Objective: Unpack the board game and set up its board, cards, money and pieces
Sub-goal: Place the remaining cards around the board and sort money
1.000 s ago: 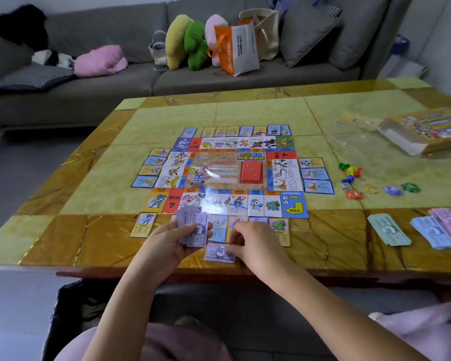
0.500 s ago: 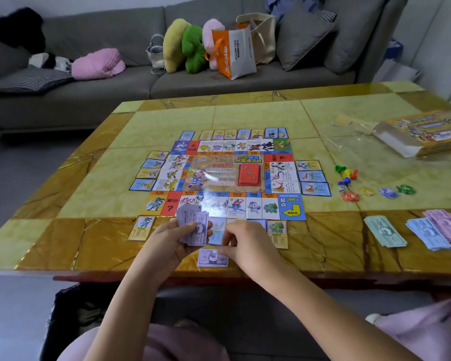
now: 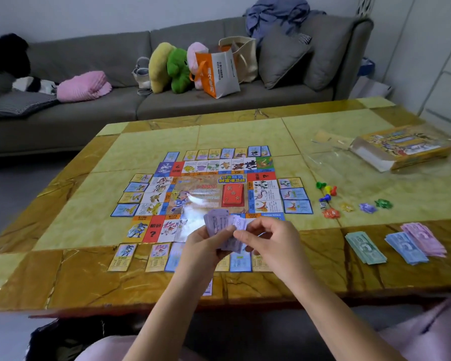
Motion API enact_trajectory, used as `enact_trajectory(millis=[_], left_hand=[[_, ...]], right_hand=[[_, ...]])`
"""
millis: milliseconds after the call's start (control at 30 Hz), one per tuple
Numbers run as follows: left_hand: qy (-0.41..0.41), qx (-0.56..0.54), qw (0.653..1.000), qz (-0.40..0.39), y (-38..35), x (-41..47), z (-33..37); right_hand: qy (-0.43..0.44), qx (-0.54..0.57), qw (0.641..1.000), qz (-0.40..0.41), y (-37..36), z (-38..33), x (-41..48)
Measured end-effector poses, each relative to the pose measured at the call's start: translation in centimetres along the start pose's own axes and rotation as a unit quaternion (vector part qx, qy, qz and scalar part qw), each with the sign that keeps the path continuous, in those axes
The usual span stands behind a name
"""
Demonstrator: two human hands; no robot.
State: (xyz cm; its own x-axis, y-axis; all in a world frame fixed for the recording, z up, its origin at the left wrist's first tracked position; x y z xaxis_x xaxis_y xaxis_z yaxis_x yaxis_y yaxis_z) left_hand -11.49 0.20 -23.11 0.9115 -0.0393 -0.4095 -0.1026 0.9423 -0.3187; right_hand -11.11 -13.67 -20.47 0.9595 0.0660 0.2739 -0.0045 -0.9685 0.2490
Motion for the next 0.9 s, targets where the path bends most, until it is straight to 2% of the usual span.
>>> enact_trajectory(millis=[100,200,333,600,900], left_hand=[[0.012,-0.009,1.000,-0.006,-1.8,1.3,0.0],[0.028,-0.030,0.999,-0.007,-3.3,2.6,0.4],[0.039,-0.021,0.999,-0.014,-5.2,3.8,1.2],[0.063,-0.014,0.998,-0.025,-8.1,5.7,1.2],[0.109,0.005,0.994,-0.023,-9.9,8.1,0.1]], right_hand=[[0.015,-0.008,1.000,0.015,2.4,0.7,1.0],[0.032,-0.089,0.994,0.063,5.8,2.3,2.9],[-0.039,-0.013,0.991,0.130,9.5,6.4,6.1],[-0.131,0.057,0.981,0.130,10.2,11.0,9.0],[-0.114,-0.049,0.980,0.155,13.7,11.6,10.4]])
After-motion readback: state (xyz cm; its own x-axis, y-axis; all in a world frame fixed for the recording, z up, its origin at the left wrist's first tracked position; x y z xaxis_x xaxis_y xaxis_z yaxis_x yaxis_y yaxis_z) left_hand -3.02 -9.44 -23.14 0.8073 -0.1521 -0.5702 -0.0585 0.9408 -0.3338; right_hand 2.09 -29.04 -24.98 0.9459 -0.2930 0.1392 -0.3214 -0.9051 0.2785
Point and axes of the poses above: each hand's wrist, its own x-axis towards the middle knuckle, its own y-axis out of the back of the hand, z = x × y, the point moved 7 cm from there along x, towards the middle knuckle, and after that the axes turned 10 degrees about y, right-handed, at the moved point
